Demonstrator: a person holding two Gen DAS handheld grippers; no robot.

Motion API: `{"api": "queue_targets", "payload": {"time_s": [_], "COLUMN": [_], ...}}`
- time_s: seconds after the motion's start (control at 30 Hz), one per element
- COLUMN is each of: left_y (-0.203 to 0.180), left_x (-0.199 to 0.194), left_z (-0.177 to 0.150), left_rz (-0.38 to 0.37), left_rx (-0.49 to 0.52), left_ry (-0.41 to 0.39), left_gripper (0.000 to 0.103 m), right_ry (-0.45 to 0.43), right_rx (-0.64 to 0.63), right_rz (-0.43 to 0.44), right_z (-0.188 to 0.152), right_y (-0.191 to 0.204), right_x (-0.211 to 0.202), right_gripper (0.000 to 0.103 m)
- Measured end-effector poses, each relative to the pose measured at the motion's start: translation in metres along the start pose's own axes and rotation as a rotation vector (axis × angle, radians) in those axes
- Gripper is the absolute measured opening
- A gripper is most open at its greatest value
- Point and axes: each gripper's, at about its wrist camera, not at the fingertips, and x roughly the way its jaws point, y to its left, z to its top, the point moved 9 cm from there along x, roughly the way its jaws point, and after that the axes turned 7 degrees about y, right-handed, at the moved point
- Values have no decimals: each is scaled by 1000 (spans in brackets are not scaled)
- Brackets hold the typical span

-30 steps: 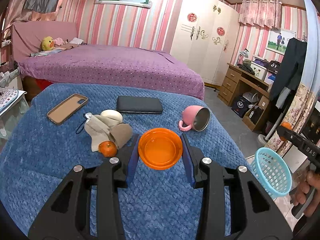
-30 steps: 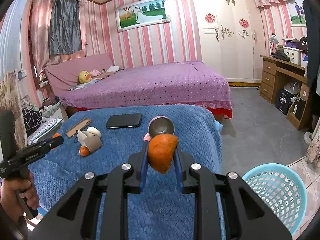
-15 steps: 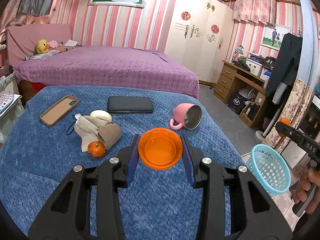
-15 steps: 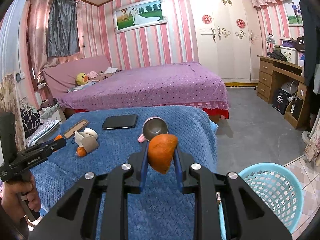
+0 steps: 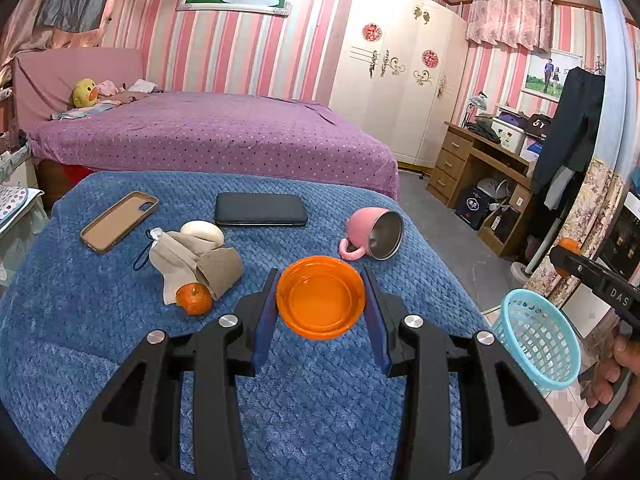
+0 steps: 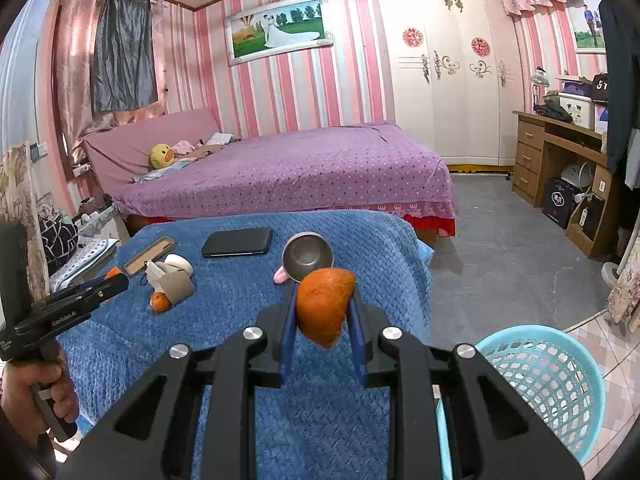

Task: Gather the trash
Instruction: 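Carry the orange lid in the left tool while the right tool carries the peel to the basket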

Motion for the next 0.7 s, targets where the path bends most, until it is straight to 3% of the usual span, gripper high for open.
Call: {"api": "queue_targets", "payload": {"time_s": [0.7], "left_y": [-13], "left_x": [0], "left_z": [4], "left_rz": [-16], "left_rx": [11], "left_ry": [1], "left_gripper": [38], "right_ry": [-2], "right_rx": [47], "right_rz": [-49], "right_z": [3], "right_y": [-33], "right_x": [-8], "right_gripper": [24]}}
